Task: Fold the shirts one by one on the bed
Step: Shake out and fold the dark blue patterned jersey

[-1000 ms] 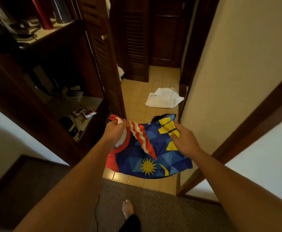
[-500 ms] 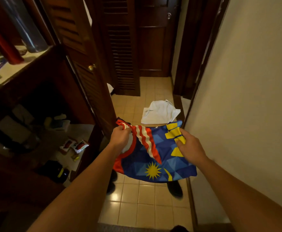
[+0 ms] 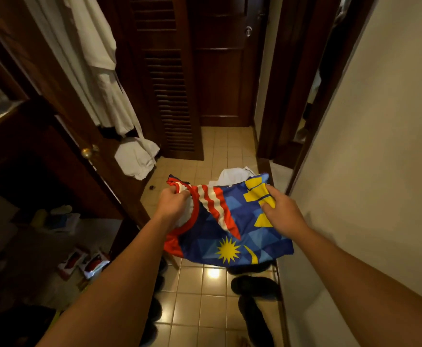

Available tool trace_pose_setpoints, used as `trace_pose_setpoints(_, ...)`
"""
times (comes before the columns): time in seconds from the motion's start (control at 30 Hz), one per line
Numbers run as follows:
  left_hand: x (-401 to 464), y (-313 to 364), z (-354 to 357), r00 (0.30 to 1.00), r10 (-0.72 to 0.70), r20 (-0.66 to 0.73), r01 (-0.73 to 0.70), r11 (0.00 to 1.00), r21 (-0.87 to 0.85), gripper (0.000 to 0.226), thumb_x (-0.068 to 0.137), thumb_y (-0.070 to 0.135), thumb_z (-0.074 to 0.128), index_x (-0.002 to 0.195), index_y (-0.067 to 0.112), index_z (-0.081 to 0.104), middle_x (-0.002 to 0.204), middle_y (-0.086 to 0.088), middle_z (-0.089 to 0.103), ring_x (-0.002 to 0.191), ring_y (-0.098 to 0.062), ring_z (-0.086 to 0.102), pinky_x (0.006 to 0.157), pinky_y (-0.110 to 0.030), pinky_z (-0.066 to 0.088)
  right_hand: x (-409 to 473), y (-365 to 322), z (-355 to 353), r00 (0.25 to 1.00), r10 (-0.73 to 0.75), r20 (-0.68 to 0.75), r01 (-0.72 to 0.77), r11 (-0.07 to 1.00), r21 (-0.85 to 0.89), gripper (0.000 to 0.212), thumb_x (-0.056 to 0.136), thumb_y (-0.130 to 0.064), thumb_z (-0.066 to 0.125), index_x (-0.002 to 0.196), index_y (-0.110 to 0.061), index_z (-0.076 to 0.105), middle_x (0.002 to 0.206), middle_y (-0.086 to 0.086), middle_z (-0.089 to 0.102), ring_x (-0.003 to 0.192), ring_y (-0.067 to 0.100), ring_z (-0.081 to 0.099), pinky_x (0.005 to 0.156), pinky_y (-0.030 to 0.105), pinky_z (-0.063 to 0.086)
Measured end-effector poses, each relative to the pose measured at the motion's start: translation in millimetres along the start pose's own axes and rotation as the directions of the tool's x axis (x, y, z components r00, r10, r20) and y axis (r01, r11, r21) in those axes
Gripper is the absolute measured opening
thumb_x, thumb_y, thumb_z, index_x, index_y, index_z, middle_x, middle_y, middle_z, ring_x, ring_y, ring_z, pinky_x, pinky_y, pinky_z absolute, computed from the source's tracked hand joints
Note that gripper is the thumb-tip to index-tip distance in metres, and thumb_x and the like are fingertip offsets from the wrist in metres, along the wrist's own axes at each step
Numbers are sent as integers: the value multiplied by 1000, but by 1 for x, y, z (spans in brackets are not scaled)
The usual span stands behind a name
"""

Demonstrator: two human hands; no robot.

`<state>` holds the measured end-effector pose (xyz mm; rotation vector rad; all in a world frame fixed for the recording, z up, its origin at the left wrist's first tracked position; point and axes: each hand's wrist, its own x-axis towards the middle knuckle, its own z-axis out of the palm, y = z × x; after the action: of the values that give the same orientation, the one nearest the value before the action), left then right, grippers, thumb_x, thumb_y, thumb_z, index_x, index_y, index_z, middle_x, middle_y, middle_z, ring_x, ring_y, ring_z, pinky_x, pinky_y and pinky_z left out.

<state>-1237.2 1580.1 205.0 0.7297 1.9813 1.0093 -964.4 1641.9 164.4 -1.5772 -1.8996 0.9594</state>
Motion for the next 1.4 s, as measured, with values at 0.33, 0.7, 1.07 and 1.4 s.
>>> trace_pose_setpoints(0.33, 112, 48, 12, 997, 30, -71, -29, 999, 13, 28, 100, 22, 60, 115, -2, 62, 112, -19, 65, 110, -35, 61, 90, -42, 51, 140, -24, 13, 994, -92, 52, 93, 996, -13, 48, 97, -11, 56, 140, -32, 55, 114, 0, 66, 97, 22, 62, 79, 35, 51)
trace_pose_setpoints(0.7, 281, 97, -10, 976, 15, -218, -35, 995, -91, 19, 98, 18, 64, 114, 8, 65, 109, -1, 55, 103, -24, 53, 99, -38, 47, 320, -89, 65, 983, -137, 124, 150, 984, -100, 51, 97, -15, 54, 139, -44, 49, 100, -3, 66, 89, 24, 63, 75, 38, 52)
trace_pose_setpoints(1.07, 385, 123, -56, 901, -97, -423, 13, 980, -198, 42, 97, 23, 65, 136, 7, 59, 137, -11, 61, 122, -34, 58, 105, -43, 47, 462, -166, 124, 933, -271, 237, 314, 934, -169, 55, 97, -20, 56, 145, -44, 43, 114, 4, 70, 94, 29, 64, 81, 43, 55)
trace_pose_setpoints(1.4, 505, 154, -88, 802, -198, -564, 54, 964, -261, 41, 94, 21, 68, 131, 5, 61, 132, -14, 64, 120, -37, 60, 105, -49, 49, 623, -215, 194, 810, -428, 401, 486, 872, -51, 58, 92, -22, 56, 138, -53, 41, 114, 0, 71, 98, 31, 65, 84, 46, 56)
